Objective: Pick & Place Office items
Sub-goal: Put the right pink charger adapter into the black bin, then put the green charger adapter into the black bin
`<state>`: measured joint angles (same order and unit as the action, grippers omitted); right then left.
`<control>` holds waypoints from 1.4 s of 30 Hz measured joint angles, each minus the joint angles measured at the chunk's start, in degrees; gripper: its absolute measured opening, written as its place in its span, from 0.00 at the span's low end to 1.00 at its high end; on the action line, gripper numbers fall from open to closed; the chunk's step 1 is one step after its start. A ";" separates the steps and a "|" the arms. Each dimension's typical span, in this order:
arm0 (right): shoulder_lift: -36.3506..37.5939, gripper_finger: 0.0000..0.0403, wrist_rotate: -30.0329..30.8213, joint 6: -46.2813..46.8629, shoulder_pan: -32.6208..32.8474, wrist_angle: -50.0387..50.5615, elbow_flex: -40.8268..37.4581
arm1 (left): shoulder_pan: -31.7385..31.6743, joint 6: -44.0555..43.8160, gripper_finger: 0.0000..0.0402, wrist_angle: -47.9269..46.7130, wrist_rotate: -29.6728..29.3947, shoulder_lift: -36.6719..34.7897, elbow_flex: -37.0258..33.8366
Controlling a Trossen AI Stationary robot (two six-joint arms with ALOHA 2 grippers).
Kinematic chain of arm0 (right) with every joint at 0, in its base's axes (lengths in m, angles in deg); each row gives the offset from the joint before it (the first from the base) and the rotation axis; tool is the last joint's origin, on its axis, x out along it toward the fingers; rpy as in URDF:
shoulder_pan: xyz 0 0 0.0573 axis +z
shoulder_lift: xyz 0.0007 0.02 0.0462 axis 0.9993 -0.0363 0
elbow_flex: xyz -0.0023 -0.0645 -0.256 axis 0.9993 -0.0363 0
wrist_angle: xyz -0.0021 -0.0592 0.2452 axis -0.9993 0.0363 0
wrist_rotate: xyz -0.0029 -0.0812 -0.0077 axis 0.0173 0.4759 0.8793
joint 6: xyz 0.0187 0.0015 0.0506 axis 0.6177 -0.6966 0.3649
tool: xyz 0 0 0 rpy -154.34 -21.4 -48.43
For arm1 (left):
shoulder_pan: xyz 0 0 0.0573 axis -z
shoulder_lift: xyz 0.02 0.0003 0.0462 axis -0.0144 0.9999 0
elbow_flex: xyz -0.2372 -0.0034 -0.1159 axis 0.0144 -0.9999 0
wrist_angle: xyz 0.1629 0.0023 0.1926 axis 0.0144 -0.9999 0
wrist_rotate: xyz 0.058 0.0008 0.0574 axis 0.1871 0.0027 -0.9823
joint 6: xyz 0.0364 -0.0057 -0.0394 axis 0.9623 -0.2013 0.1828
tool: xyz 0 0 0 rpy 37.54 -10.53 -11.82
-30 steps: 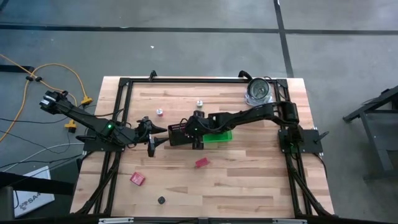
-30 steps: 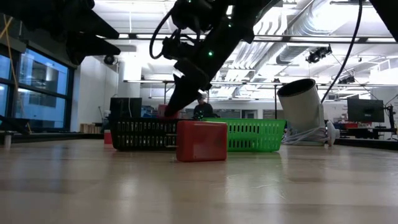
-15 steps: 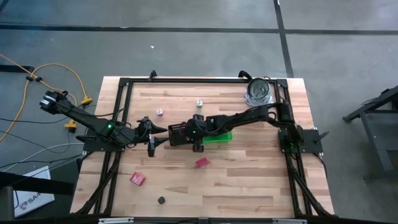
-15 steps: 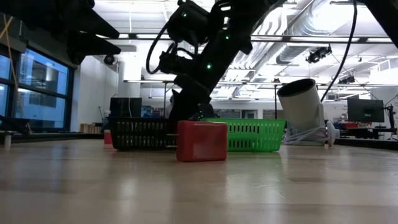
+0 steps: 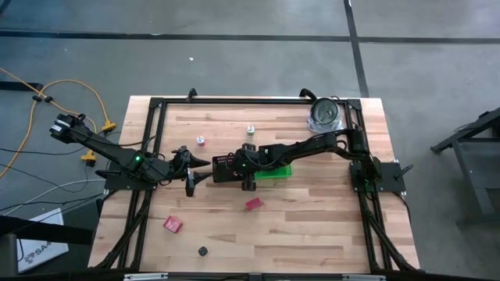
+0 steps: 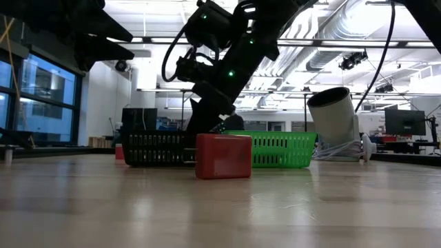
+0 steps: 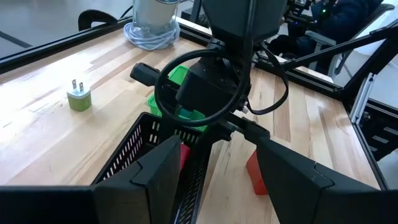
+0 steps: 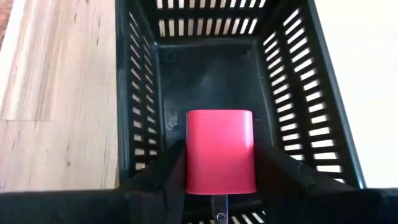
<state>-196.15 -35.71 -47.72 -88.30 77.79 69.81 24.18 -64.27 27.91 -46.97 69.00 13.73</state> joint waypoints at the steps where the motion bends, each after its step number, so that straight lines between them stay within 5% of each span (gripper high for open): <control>1: 0.00 0.37 0.00 -0.19 0.00 0.03 0.00 | 0.00 -0.02 0.51 0.00 0.00 0.00 0.00; 42: 0.46 0.45 0.06 -0.42 -0.04 -1.67 0.02 | 0.00 -0.02 0.51 0.00 0.02 0.00 0.00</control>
<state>-195.70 -35.65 -48.14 -88.34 76.12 69.83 24.18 -64.29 27.91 -46.95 69.00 13.73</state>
